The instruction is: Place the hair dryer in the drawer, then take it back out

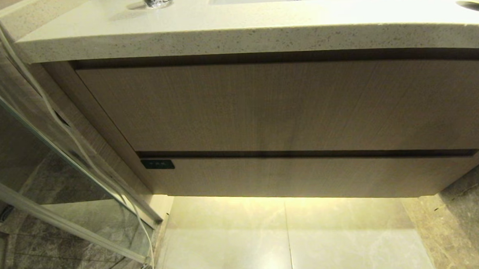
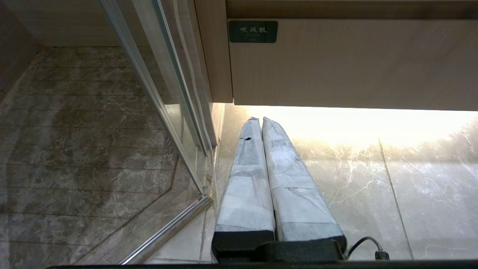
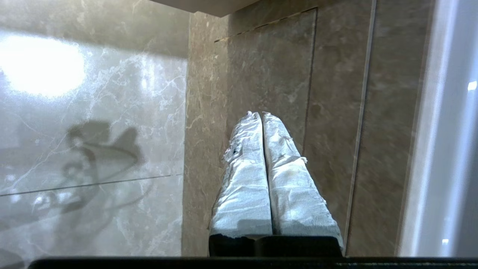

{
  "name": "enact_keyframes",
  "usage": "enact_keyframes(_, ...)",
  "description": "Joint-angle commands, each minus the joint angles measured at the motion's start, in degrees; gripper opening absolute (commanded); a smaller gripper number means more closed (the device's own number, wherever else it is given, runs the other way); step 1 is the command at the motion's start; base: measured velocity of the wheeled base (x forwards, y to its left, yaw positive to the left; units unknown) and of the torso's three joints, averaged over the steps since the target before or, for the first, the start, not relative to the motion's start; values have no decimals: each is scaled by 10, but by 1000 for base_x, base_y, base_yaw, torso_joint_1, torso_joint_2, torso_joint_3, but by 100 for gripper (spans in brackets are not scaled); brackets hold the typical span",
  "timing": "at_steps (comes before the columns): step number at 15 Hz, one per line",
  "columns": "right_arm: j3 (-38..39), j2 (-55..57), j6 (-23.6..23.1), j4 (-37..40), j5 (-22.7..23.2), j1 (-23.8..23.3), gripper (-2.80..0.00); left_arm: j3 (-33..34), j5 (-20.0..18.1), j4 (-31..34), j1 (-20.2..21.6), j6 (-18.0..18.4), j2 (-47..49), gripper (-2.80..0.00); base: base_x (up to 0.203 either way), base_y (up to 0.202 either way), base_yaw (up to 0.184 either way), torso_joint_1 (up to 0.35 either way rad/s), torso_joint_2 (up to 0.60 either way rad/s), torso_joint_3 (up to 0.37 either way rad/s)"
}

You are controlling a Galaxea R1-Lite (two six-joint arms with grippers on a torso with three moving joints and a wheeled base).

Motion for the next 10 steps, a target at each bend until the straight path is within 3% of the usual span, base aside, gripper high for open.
enact_keyframes(1,-8,-123,-4,99,0,5,-280,0,0,0,0,0,0,-280,0,0,0,0,0,0)
enact_keyframes(4,-24,-268,0,261,-2,29,-280,0,0,0,0,0,0,-280,0,0,0,0,0,0)
enact_keyframes(6,-6,-369,31,325,-4,62,-280,0,0,0,0,0,0,-280,0,0,0,0,0,0)
enact_keyframes(8,29,-463,90,353,-5,116,-280,0,0,0,0,0,0,-280,0,0,0,0,0,0)
enact_keyframes(10,86,-547,178,360,-3,179,-280,0,0,0,0,0,0,-280,0,0,0,0,0,0)
